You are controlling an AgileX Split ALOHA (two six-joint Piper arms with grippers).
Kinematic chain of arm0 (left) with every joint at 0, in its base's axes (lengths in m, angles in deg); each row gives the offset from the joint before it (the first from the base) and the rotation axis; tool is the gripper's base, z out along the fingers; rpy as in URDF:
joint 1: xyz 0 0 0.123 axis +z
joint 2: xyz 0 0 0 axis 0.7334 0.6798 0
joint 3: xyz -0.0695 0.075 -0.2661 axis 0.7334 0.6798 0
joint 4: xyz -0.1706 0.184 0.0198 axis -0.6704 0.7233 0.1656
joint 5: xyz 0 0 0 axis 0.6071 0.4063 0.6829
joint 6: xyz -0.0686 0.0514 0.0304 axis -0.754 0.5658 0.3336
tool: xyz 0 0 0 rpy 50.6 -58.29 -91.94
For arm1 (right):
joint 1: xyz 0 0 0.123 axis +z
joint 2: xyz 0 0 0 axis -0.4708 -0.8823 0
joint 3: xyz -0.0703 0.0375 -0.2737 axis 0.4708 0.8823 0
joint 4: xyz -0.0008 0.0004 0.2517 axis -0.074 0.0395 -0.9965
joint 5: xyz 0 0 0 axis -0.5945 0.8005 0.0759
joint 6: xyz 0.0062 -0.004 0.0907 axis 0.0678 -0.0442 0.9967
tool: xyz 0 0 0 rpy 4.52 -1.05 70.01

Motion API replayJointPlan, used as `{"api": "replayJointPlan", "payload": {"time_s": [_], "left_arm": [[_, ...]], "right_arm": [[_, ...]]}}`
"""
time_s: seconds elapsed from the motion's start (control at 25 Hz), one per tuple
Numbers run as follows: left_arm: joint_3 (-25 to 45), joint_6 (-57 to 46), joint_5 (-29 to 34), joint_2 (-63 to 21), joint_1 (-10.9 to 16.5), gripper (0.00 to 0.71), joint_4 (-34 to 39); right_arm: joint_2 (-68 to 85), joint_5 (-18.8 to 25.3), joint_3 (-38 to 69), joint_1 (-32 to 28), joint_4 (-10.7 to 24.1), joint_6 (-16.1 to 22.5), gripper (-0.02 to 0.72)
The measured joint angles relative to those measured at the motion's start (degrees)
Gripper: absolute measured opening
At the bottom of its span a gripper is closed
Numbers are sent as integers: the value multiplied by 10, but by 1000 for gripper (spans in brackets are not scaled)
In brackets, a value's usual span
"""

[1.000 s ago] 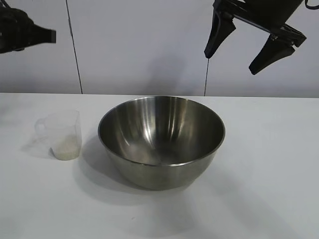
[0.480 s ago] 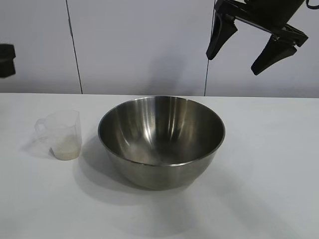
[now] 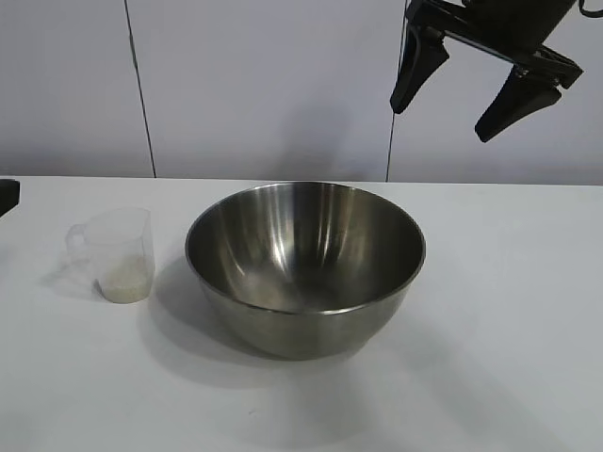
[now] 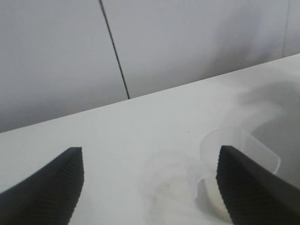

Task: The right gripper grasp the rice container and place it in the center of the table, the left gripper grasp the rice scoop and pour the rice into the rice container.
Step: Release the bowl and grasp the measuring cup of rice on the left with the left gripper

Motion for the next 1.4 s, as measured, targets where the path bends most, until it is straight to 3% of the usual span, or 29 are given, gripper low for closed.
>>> {"api": "replayJointPlan", "payload": {"time_s": [0.36, 1.4], "left_arm": [[-21, -3, -5, 152, 0, 577, -1], [-123, -9, -13, 247, 0, 577, 14]], "right_arm": [[0, 0, 0, 0, 2, 0, 671], [0, 0, 0, 0, 2, 0, 671]]}}
